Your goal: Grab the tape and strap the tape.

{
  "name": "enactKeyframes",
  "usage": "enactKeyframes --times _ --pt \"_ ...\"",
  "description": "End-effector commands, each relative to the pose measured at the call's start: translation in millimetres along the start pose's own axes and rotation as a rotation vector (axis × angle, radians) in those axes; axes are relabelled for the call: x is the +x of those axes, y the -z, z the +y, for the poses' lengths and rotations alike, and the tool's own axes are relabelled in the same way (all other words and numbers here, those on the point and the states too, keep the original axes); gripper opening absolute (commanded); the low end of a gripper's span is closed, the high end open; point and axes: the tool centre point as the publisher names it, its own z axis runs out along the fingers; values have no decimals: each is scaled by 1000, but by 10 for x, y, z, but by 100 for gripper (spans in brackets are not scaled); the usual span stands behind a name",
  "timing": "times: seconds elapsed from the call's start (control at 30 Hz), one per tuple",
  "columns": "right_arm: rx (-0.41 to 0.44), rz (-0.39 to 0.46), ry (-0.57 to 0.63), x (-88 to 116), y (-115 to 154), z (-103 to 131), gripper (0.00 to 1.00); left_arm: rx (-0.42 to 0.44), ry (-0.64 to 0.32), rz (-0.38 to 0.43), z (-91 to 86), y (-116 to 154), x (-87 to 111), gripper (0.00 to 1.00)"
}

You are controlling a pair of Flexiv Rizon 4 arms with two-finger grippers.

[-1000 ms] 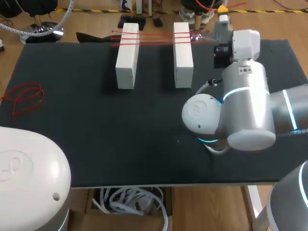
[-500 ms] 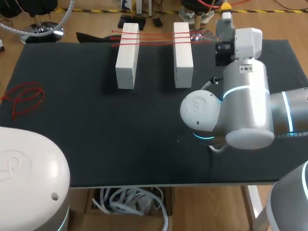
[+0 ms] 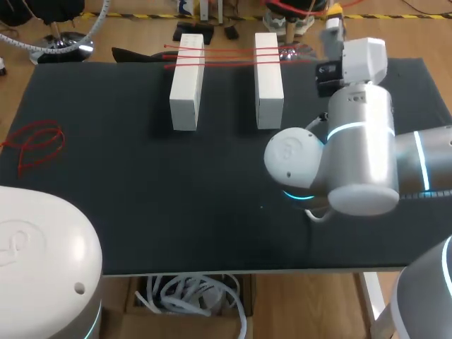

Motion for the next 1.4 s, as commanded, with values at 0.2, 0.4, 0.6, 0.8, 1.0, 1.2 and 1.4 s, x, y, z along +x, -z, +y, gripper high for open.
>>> enactKeyframes --times 0.2,0.4,0.6,0.8,1.0,1.2,1.4 --pt "37 -74 415 92 -76 204 0 -3 1 3 -5 8 -1 0" --pt "127 18 522 174 -50 151 0 -3 1 3 -5 8 -1 0" --pt "176 67 543 198 -31 108 0 -3 1 3 -5 8 -1 0" --pt "176 67 543 198 -31 108 0 -3 1 3 -5 8 -1 0" --pt "176 67 543 198 -31 108 0 -3 1 3 -5 8 -1 0" --pt "176 67 543 198 -31 108 0 -3 1 3 -5 8 -1 0" --pt "176 67 543 198 -31 108 0 -3 1 3 -5 8 -1 0"
